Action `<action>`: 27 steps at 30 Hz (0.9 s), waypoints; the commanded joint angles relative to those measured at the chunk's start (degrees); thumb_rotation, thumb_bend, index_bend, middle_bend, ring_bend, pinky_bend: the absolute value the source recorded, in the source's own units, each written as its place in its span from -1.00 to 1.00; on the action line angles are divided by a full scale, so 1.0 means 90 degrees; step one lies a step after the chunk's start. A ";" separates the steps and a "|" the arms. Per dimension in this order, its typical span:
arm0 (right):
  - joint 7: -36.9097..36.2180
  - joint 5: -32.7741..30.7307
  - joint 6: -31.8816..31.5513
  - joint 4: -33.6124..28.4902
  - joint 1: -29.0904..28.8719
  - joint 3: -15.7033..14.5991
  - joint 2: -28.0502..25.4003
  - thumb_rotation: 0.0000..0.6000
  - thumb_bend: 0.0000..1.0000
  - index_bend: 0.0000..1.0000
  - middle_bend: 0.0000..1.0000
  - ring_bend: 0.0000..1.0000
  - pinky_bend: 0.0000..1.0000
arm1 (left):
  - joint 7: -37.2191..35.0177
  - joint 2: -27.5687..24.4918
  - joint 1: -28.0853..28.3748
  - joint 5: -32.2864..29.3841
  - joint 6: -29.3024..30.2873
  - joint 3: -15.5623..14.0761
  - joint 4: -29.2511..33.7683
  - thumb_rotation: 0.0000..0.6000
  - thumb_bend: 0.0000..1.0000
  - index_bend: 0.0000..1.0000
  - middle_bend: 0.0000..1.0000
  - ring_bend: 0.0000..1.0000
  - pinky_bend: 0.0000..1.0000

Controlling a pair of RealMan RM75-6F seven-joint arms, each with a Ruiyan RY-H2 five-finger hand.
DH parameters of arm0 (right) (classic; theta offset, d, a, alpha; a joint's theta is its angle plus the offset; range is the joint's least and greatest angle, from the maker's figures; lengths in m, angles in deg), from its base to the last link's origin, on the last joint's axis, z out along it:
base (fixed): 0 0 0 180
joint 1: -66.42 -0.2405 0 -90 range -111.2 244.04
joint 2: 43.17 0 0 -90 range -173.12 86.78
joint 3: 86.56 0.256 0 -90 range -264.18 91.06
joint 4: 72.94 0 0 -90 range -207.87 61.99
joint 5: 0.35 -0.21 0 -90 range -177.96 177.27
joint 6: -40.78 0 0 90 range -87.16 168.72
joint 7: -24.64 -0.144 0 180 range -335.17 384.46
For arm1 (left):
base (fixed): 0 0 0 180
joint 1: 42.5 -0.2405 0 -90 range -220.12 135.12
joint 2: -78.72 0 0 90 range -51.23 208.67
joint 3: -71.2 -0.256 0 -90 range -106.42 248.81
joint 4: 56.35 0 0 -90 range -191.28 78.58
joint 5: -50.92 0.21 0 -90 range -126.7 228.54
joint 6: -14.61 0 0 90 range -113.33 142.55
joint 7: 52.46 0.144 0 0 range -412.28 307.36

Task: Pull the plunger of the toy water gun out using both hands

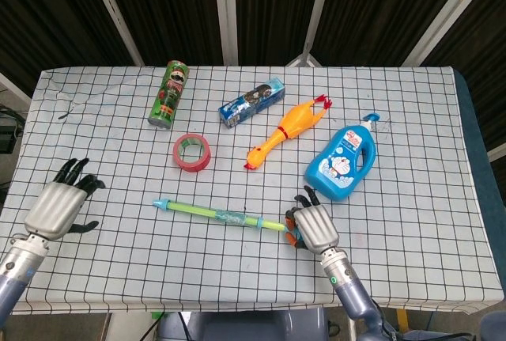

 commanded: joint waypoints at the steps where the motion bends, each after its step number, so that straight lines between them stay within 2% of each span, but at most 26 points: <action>1: 0.0003 -0.0010 -0.0005 -0.0007 -0.0003 0.0000 0.0000 1.00 -0.24 0.29 0.19 -0.57 -1.00 | 0.0471 0.0347 0.0433 -0.0278 -0.0451 0.0149 -0.0186 1.00 -0.56 -0.33 -0.35 -0.96 -0.95; 10: 0.0027 -0.0030 -0.0039 -0.0042 -0.0007 -0.0026 -0.0017 1.00 -0.24 0.29 0.19 -0.57 -1.00 | 0.1215 0.1245 0.1129 -0.0763 -0.1068 0.0195 -0.0614 1.00 -0.55 -0.29 -0.22 -0.91 -0.95; 18: 0.0029 -0.0032 -0.0062 -0.0075 -0.0004 -0.0059 -0.0028 1.00 -0.24 0.29 0.20 -0.57 -1.00 | 0.1730 0.1932 0.1479 -0.1161 -0.1258 0.0092 -0.0774 1.00 -0.47 -0.27 -0.19 -0.91 -0.95; 27: 0.0034 -0.0036 -0.0056 -0.0062 -0.0015 -0.0083 0.0005 1.00 -0.24 0.29 0.20 -0.57 -1.00 | 0.2012 0.2377 0.1663 -0.1456 -0.1264 -0.0009 -0.0962 1.00 -0.44 -0.23 -0.14 -0.87 -0.95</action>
